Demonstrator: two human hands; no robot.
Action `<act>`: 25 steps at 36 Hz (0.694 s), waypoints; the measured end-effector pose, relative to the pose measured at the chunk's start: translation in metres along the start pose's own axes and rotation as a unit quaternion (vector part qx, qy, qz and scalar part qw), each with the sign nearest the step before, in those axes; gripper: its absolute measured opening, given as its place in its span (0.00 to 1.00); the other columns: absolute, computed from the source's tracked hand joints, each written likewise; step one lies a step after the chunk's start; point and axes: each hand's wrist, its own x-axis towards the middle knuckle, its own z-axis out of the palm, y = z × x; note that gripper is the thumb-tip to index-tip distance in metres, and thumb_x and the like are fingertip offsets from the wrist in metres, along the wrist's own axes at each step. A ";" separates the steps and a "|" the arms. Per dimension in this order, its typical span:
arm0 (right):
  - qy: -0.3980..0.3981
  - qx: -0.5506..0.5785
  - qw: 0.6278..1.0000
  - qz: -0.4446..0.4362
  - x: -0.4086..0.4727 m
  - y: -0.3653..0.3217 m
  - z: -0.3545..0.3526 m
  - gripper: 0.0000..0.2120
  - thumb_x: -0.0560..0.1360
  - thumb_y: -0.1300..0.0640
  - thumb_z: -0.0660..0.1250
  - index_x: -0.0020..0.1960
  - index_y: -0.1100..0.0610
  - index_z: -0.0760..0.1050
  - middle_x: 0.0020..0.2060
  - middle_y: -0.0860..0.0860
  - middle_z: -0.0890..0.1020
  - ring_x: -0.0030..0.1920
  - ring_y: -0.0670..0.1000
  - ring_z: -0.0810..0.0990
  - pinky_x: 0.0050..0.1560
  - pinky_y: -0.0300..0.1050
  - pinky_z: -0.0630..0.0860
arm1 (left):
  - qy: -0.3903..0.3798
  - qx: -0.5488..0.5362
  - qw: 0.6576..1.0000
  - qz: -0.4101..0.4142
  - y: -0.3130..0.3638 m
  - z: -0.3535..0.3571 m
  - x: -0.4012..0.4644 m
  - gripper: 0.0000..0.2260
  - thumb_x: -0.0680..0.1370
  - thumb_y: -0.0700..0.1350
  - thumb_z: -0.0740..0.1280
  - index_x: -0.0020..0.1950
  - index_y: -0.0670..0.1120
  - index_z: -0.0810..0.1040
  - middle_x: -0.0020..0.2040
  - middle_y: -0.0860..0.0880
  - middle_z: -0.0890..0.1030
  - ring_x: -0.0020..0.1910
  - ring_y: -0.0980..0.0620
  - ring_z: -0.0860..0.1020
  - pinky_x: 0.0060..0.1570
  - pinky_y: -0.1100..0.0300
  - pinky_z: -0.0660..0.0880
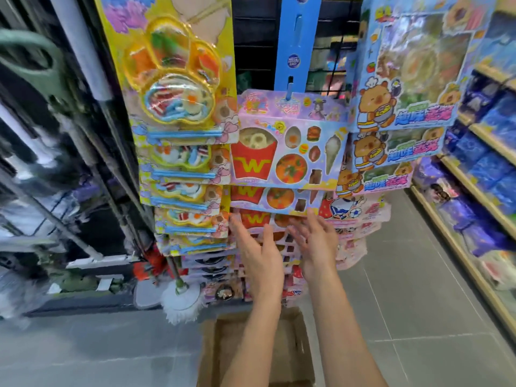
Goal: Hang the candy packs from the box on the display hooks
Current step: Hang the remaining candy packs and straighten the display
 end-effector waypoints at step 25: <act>0.077 -0.271 0.897 -0.340 0.005 -0.032 -0.019 0.17 0.79 0.54 0.68 0.68 0.47 0.75 0.61 0.43 0.80 0.62 0.44 0.77 0.63 0.52 0.77 | 0.063 -0.140 0.985 0.075 0.018 -0.006 0.024 0.25 0.83 0.43 0.63 0.78 0.59 0.64 0.77 0.61 0.64 0.76 0.59 0.63 0.74 0.52 0.66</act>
